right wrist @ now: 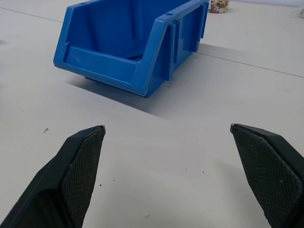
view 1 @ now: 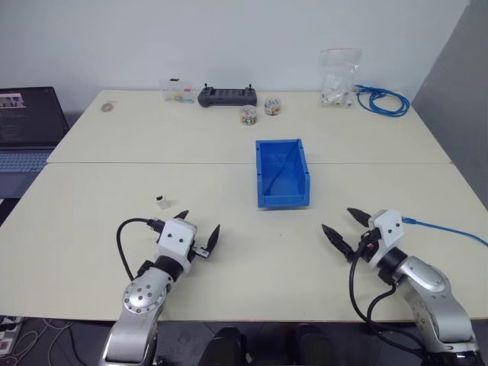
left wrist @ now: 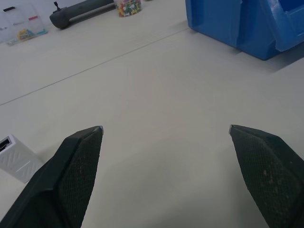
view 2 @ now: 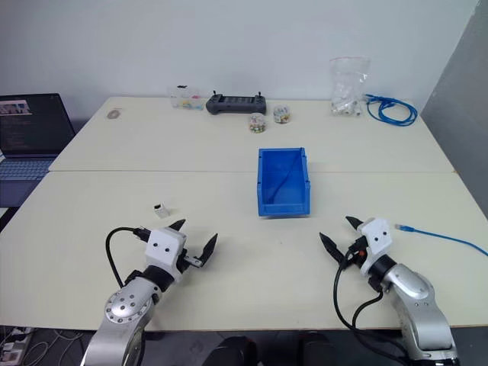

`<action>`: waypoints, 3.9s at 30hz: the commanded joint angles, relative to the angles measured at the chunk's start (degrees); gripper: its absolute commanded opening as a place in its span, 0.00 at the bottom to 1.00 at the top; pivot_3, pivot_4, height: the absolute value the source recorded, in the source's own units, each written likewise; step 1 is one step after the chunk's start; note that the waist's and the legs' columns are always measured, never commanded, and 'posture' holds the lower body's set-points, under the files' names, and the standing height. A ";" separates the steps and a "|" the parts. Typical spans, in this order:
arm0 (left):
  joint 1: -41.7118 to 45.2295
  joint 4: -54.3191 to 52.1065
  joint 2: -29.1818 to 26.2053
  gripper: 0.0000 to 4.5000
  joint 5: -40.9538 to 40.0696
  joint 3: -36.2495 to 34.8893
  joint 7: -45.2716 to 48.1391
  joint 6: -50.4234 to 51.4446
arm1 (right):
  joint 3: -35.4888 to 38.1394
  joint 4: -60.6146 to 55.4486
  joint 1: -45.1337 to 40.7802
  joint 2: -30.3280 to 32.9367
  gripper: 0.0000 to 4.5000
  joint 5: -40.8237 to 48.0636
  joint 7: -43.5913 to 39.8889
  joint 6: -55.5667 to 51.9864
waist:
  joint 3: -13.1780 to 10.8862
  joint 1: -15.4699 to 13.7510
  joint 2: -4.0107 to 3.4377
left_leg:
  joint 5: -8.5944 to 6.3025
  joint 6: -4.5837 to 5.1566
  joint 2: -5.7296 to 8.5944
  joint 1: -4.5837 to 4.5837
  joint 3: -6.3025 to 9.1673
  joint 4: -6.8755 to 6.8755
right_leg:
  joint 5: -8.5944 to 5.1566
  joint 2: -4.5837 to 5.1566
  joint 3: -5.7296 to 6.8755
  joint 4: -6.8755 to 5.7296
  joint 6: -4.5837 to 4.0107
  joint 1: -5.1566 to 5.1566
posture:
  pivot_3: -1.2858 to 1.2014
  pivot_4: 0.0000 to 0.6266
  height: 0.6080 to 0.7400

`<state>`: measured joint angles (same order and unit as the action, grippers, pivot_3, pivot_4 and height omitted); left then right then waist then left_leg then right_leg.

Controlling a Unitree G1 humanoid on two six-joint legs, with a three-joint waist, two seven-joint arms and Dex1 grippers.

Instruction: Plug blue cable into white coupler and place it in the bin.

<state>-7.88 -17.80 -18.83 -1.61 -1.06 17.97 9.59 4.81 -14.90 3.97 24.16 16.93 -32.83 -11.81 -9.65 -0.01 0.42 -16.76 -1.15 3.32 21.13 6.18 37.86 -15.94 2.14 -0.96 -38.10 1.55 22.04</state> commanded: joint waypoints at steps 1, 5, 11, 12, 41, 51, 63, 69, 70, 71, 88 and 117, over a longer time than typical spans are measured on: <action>0.11 -1.36 -0.02 1.00 -1.41 -1.11 0.64 -1.78 | -0.03 -2.03 0.05 -0.07 1.00 0.19 -0.39 1.40 | 0.00 0.00 0.00 | 0.00 0.00 0.00 0.00 0.00 0.00 | 0.00 0.00 0.00 0.00 0.00 0.00 | 0.52 0.24 1.00; -0.86 -1.97 0.06 1.00 0.05 -0.29 -0.01 -2.19 | -0.38 -2.02 0.23 0.02 1.00 0.19 -0.53 1.51 | 0.00 0.00 0.00 | 0.00 0.00 0.00 0.00 0.00 -0.01 | 0.00 0.00 0.00 0.00 0.00 0.00 | 0.52 0.24 1.00; -1.84 -2.42 0.09 1.00 0.54 0.27 0.07 -1.94 | -0.50 -1.70 0.16 0.30 1.00 0.28 -1.07 1.54 | 0.00 0.00 0.00 | 0.00 0.00 0.00 0.00 0.00 0.00 | 0.00 0.00 -0.01 0.00 0.00 0.00 | 0.52 0.24 1.00; -1.87 -2.49 0.06 1.00 0.56 0.30 0.09 -1.80 | -0.48 -1.67 0.14 0.29 1.00 0.28 -1.20 1.57 | 0.00 0.00 0.00 | 0.00 0.00 0.00 0.00 0.01 0.00 | 0.00 0.00 0.00 0.00 0.00 0.00 | 0.52 0.24 1.00; 11.31 -10.21 -9.33 1.00 -20.57 2.57 19.99 17.21 | 10.58 3.29 -3.06 8.94 1.00 4.21 -4.15 -1.87 | -0.04 -0.01 -0.02 | 0.04 0.06 0.06 0.00 0.02 0.08 | 0.06 0.00 -0.01 0.02 0.11 -0.07 | 0.52 0.24 1.00; 22.85 -7.88 -10.77 1.00 -20.32 10.84 24.16 23.14 | 11.37 31.91 -14.19 31.12 1.00 -0.26 -20.58 -1.99 | -0.06 0.22 -0.02 | 0.06 0.11 0.09 -0.17 -0.11 0.01 | 0.12 0.00 -0.08 0.06 0.10 -0.28 | 0.52 0.24 1.00; 27.76 -4.83 -11.38 1.00 -13.03 19.52 29.32 16.14 | -0.85 55.75 -29.97 35.65 1.00 -8.68 -35.55 3.07 | -0.09 0.78 -0.02 | 0.06 0.10 0.09 -0.19 -0.17 0.04 | 0.12 0.05 -0.13 0.11 0.09 -0.31 | 0.52 0.24 1.00; 28.45 -4.95 -10.84 1.00 -12.30 19.41 29.24 16.36 | -4.53 65.82 -37.12 32.98 0.96 -12.40 -36.89 4.41 | -0.09 1.16 -0.02 | 0.08 0.07 0.08 -0.20 -0.15 0.03 | 0.12 0.04 -0.11 0.09 0.09 -0.31 | 0.52 0.24 1.00; 28.47 -5.09 -10.86 1.00 -12.18 19.30 29.04 16.48 | -4.98 66.99 -37.98 32.74 0.92 -12.87 -37.22 4.51 | -0.09 1.16 -0.03 | 0.08 0.06 0.08 -0.20 -0.12 0.03 | 0.12 0.04 -0.09 0.09 0.09 -0.31 | 0.52 0.24 1.00; 28.44 -5.24 -10.89 1.00 -12.12 19.17 28.90 16.63 | -5.25 68.01 -38.72 32.51 0.89 -13.04 -37.80 4.24 | -0.09 1.16 -0.03 | 0.15 -0.07 0.08 -0.19 -0.13 0.03 | 0.12 0.04 -0.10 0.09 0.09 -0.31 | 0.52 0.24 1.00; 23.11 -8.50 -13.09 1.00 -13.00 16.02 27.56 17.68 | -7.61 55.69 -36.83 30.66 0.02 -12.70 -46.39 10.46 | -0.09 1.64 -0.03 | 0.15 -0.07 0.08 -0.21 -0.14 0.04 | 0.12 0.05 -0.13 0.07 0.09 -0.30 | 0.52 0.24 1.00; 2.65 2.66 -21.33 1.00 -12.19 -0.55 29.03 6.42 | -35.35 19.49 -41.50 0.92 0.20 -19.85 -36.79 -8.24 | -0.15 0.09 -0.06 | 0.16 -0.11 0.05 0.09 0.11 -0.01 | 0.30 0.04 0.06 0.10 -0.19 0.26 | 0.52 0.24 1.00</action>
<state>-5.90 -14.93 -40.58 -14.15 -2.13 46.88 17.13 -30.58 5.53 -37.05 24.72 -2.97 -68.90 -20.50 -9.80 0.09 0.36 -16.60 -1.25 3.37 21.27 6.29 37.85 -15.63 2.18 -0.89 -38.00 1.36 22.30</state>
